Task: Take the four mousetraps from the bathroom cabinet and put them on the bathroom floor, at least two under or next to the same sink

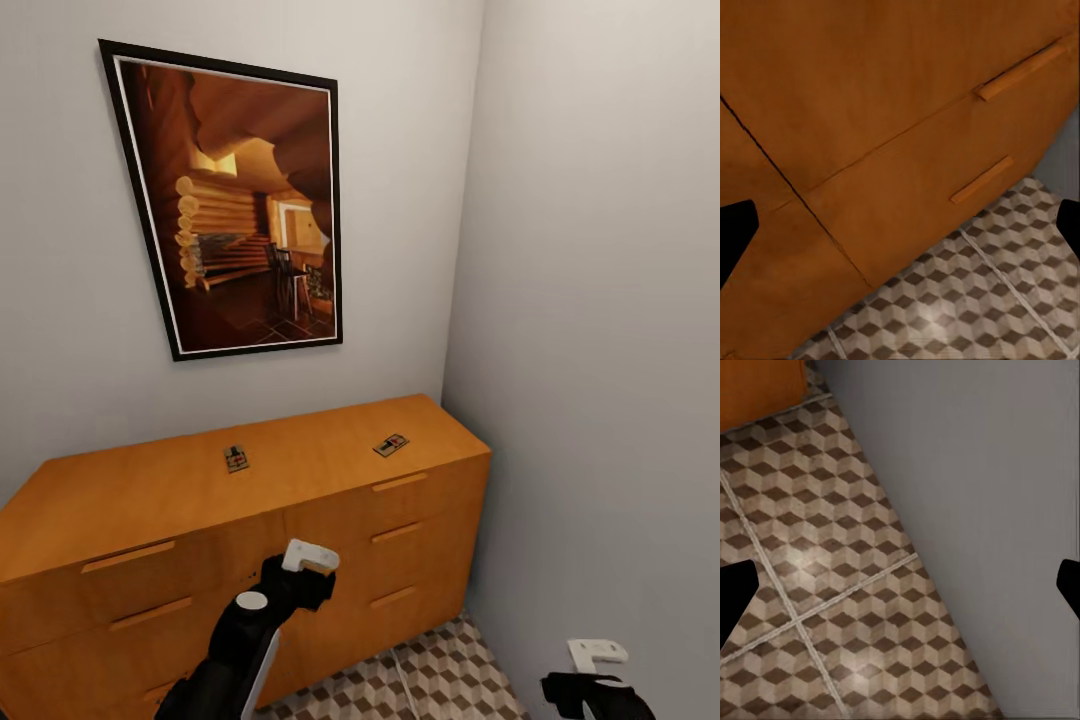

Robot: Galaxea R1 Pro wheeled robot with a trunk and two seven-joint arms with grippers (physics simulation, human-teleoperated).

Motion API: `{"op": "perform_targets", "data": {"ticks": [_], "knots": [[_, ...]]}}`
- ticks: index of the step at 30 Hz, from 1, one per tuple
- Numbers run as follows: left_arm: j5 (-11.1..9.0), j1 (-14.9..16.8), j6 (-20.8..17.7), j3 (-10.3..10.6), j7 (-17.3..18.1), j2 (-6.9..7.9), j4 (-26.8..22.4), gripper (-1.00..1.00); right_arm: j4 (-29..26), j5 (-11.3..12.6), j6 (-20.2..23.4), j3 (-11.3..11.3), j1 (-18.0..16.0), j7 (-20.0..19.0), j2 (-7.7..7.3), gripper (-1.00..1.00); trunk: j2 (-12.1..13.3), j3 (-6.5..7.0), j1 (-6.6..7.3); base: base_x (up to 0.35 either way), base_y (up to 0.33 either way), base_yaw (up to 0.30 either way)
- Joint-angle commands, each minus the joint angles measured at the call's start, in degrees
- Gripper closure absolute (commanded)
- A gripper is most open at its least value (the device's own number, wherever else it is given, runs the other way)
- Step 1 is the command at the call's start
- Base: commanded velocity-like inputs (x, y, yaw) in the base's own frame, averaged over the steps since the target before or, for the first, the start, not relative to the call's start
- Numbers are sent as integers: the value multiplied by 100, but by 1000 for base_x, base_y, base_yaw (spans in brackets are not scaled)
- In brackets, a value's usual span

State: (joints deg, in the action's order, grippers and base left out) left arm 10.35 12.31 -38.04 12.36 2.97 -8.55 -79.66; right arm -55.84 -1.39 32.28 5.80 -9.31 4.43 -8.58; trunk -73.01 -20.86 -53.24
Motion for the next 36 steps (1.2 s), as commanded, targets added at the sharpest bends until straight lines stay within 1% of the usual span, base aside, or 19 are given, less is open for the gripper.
{"op": "perform_targets", "data": {"ticks": [1,4,6,8,12,15,17,18,19,21,24,28,29,31,32,36], "knots": [[119,15,-122,130,32,-26,-112,-100,-18,-11,57,29,-8,14,-5,-100,-4,-7,0,0,0,0],[222,112,-371,476,43,-78,-314,-100,-38,-15,110,87,-17,39,-9,-100,-4,-7,0,0,0,0],[262,332,-540,648,51,-108,-400,-100,-46,-17,130,110,-21,52,-10,-100,-4,-7,0,0,0,0],[269,656,-740,761,62,-136,-451,-100,-50,-18,142,124,-23,61,-8,-100,-4,-7,0,0,0,0],[210,1409,-1275,876,108,-145,-470,-100,-59,-19,146,139,-26,69,-5,-100,-4,-7,0,0,0,0],[89,1931,-1693,916,193,-145,-418,-100,-74,-28,141,139,-39,72,-4,-100,-4,-7,0,0,0,0],[-24,2243,-1871,927,267,-145,-331,-100,-99,-39,145,140,-74,68,-2,-100,-4,-7,0,0,0,0],[-87,2395,-1933,927,300,-145,-266,-100,-115,-44,147,140,-107,65,-1,-100,-4,-7,0,0,0,0],[-281,2849,-2062,890,365,-145,51,-100,-191,-52,172,138,-249,50,7,-100,-4,-7,0,0,0,0],[-398,3134,-2113,818,389,-145,329,-100,-261,-54,234,136,-381,43,11,-100,-4,-7,0,0,0,0],[-531,3469,-2158,629,406,-145,727,-100,-386,-54,454,121,-626,37,28,-100,-4,-7,0,0,0,0],[-618,3713,-2182,385,417,-145,1034,-100,-490,-58,979,107,-1021,26,60,-100,-4,-7,0,0,0,0],[-653,3814,-2193,271,421,-145,1066,-100,-502,-59,1583,99,-1447,16,117,-100,-4,-7,0,0,0,0],[-667,3839,-2195,238,422,-145,1020,-100,-514,-64,1831,93,-1628,12,151,-100,-4,-7,0,0,0,0],[-681,3855,-2196,213,425,-145,970,-100,-537,-69,2026,76,-1771,6,173,-100,-4,-7,0,0,0,0],[-701,3872,-2196,181,429,-145,921,-100,-621,-74,2279,1,-2003,-1,191,-100,-4,-7,0,0,0,0]]}}
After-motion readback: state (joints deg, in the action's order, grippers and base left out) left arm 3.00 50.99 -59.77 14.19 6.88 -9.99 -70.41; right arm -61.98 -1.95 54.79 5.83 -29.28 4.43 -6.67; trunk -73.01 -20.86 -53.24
